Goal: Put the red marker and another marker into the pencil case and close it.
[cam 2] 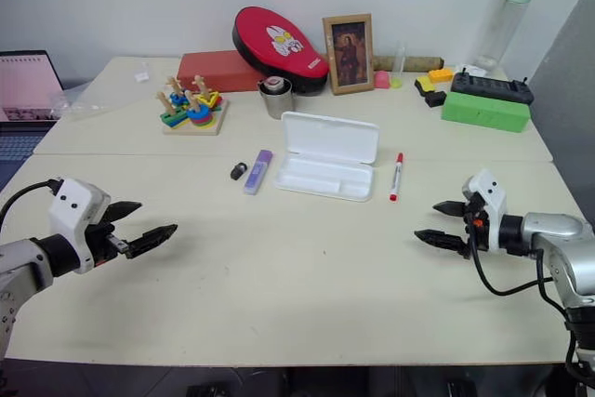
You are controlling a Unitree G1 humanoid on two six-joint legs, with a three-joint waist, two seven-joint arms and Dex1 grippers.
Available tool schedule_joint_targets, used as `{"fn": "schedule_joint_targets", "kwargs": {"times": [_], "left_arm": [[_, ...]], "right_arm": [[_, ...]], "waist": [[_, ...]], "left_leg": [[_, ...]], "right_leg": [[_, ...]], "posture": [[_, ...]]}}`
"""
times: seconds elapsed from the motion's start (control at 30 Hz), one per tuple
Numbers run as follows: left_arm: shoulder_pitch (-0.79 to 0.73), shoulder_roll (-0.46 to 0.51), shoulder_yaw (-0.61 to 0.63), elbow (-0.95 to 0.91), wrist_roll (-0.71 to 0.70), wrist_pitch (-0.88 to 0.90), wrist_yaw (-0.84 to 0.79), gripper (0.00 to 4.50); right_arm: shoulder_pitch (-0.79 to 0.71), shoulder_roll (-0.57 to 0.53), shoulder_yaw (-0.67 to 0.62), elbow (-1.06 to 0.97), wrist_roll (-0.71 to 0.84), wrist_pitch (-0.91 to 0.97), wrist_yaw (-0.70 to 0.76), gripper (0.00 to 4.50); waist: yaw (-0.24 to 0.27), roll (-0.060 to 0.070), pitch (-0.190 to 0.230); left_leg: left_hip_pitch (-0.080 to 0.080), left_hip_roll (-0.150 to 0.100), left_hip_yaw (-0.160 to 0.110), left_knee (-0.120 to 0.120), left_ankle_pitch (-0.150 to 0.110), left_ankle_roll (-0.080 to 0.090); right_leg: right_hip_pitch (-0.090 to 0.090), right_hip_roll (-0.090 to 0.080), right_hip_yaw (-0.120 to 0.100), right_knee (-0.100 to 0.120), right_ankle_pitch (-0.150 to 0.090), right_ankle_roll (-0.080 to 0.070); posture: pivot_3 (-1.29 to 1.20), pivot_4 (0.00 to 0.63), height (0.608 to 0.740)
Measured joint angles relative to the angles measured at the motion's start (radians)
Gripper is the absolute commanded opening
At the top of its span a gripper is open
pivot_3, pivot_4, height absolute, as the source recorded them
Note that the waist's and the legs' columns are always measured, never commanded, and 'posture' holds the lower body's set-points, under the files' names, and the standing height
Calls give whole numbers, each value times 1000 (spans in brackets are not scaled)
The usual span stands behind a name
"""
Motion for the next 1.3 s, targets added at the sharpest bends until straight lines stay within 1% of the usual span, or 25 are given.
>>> {"fn": "schedule_joint_targets", "kwargs": {"times": [0.37, 0.9, 1.1, 1.17, 1.23, 1.3], "left_arm": [[-4, -7, 1, -5, -5, 17, -11, 4500], [0, -21, -10, 3, 22, -24, -33, 4500], [-15, -22, -17, 33, 29, -30, -36, 4500], [-20, -25, -17, 35, 25, -30, -41, 4500], [-63, -59, -22, 28, 2, -26, -48, 4500], [-99, -84, -46, -18, -30, -20, -56, 4500]], "right_arm": [[-2, -9, 16, 4, -19, 6, 17, 4465], [-2, -8, 17, 6, -27, 0, 39, 4465], [0, 2, 17, 3, -26, -6, 39, 4465], [-21, 27, 19, 2, -26, -7, 36, 4465], [-112, 90, 38, 2, -26, -5, 16, 4465], [-200, 136, 70, -7, -27, -4, 1, 4465]], "waist": [[0, 0, 0], [0, 0, 0], [0, 0, 0], [-2, 0, 0], [-7, 1, 1], [-4, 1, 0]], "left_leg": [[0, 0, 0, 0, 0, 0], [0, 0, 0, 0, 0, 0], [0, 0, 0, 0, 0, 0], [0, 0, 0, 0, 0, 0], [0, 0, 0, 1, 0, 0], [0, 0, 0, 1, 0, 0]], "right_leg": [[0, 0, 0, 0, 0, 0], [0, 0, 0, 0, 0, 0], [0, 0, 0, 0, 0, 0], [0, 0, 0, 0, 0, 0], [0, 0, 0, 1, 0, 1], [0, 0, 0, 1, 1, 1]], "posture": [[0, 150, 740], [0, 150, 740], [0, 150, 740], [0, 150, 740], [0, 150, 740], [0, 150, 740]]}}
